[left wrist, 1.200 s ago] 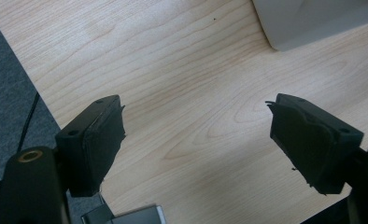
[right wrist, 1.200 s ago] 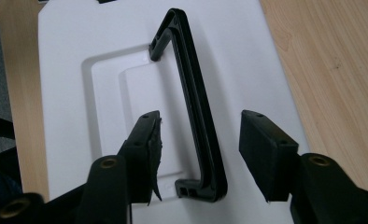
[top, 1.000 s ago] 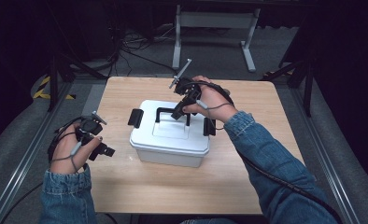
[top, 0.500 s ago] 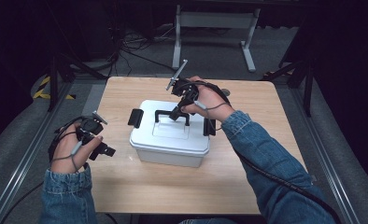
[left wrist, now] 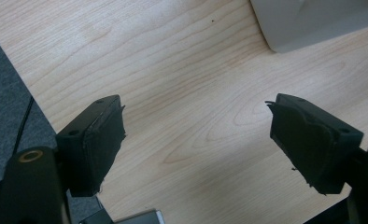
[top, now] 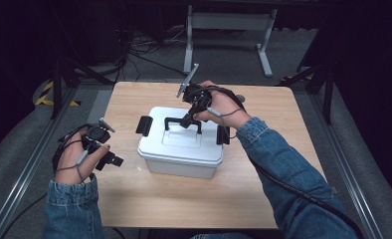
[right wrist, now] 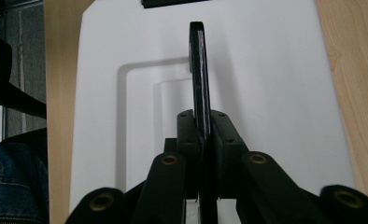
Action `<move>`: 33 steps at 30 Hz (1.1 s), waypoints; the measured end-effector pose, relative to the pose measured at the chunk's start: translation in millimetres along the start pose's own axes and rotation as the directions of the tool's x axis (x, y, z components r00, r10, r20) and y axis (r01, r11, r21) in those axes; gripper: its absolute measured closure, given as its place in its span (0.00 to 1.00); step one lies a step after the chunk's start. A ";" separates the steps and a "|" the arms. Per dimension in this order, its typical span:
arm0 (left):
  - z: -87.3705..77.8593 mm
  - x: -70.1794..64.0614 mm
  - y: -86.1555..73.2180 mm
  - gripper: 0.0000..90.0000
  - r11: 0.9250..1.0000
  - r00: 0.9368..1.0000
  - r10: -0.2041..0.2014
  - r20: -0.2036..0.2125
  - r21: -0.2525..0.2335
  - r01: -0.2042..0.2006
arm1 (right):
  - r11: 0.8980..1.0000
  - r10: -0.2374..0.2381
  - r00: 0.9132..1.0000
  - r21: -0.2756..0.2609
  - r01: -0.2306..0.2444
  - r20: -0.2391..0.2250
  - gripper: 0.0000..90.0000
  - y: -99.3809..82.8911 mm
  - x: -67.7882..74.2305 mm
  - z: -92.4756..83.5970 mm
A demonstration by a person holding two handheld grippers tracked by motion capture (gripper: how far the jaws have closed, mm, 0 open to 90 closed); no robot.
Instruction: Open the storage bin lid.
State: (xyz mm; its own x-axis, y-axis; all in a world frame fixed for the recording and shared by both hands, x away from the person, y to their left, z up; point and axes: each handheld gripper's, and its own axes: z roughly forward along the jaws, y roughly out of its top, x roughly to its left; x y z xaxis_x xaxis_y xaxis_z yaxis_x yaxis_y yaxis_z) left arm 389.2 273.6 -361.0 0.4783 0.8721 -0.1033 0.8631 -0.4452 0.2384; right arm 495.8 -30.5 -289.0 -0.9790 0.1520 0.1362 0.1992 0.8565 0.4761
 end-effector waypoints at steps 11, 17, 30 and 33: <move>1.0 1.5 0.0 0.21 1.000 1.000 0.002 0.002 0.006 -0.002 | 0.999 -0.012 0.999 -0.050 0.013 0.033 0.94 5.5 2.2 -27.8; 1.3 1.5 0.4 0.21 1.000 1.000 0.000 0.002 0.010 0.000 | 0.997 -0.016 0.998 -0.078 0.021 0.060 0.94 4.7 4.2 -44.3; 2.7 3.0 -1.1 0.21 1.000 1.000 -0.011 -0.005 0.005 0.011 | 0.996 -0.006 0.991 -0.091 0.018 0.131 0.94 -29.1 8.7 -82.3; 4.9 2.7 -0.3 0.21 1.000 1.000 -0.014 -0.004 0.016 0.014 | 0.995 0.002 0.989 -0.096 0.013 0.149 0.94 -43.5 10.5 -94.3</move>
State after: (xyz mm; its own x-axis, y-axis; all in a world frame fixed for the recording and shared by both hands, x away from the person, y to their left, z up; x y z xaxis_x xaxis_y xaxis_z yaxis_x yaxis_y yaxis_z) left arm 391.0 275.1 -366.1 0.4657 0.8790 -0.1024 0.8722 -0.4364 0.2210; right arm 481.1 -112.7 -226.3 -0.9742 0.2254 0.0060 0.1902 0.8071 0.5589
